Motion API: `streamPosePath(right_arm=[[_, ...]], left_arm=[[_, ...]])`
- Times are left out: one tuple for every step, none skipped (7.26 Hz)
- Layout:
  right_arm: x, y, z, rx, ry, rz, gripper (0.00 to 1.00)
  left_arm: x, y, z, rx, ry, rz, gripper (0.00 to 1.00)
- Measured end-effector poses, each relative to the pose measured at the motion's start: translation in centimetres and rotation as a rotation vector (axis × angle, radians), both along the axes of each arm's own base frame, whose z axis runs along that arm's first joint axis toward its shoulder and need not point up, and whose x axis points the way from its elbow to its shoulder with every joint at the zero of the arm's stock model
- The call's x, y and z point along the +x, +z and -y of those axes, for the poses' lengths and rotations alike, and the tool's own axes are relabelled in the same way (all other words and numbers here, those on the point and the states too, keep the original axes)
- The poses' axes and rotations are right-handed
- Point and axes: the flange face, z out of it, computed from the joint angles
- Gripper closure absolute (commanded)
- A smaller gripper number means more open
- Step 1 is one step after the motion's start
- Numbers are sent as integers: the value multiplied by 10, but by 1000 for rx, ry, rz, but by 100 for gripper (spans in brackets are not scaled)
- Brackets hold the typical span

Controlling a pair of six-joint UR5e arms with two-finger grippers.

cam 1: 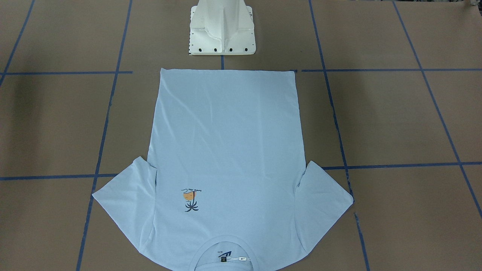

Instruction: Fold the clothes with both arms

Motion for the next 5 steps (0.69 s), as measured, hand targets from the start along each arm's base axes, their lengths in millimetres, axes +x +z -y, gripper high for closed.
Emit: streamPosePath(right_arm=[[-14, -21, 21, 3, 11, 17, 0], [-44, -47, 45, -22, 27, 49, 0], [-81, -73, 66, -48, 33, 76, 0], [-119, -96, 82, -66, 41, 82, 0], [-159, -115, 91, -78, 64, 70, 0]], left_arm=[[1, 0, 3, 6, 1, -1, 0], [1, -1, 4, 9, 2, -2, 0], [1, -2, 4, 12, 2, -3, 0], [1, -3, 4, 15, 2, -3, 0], [1, -4, 4, 18, 2, -3, 0]])
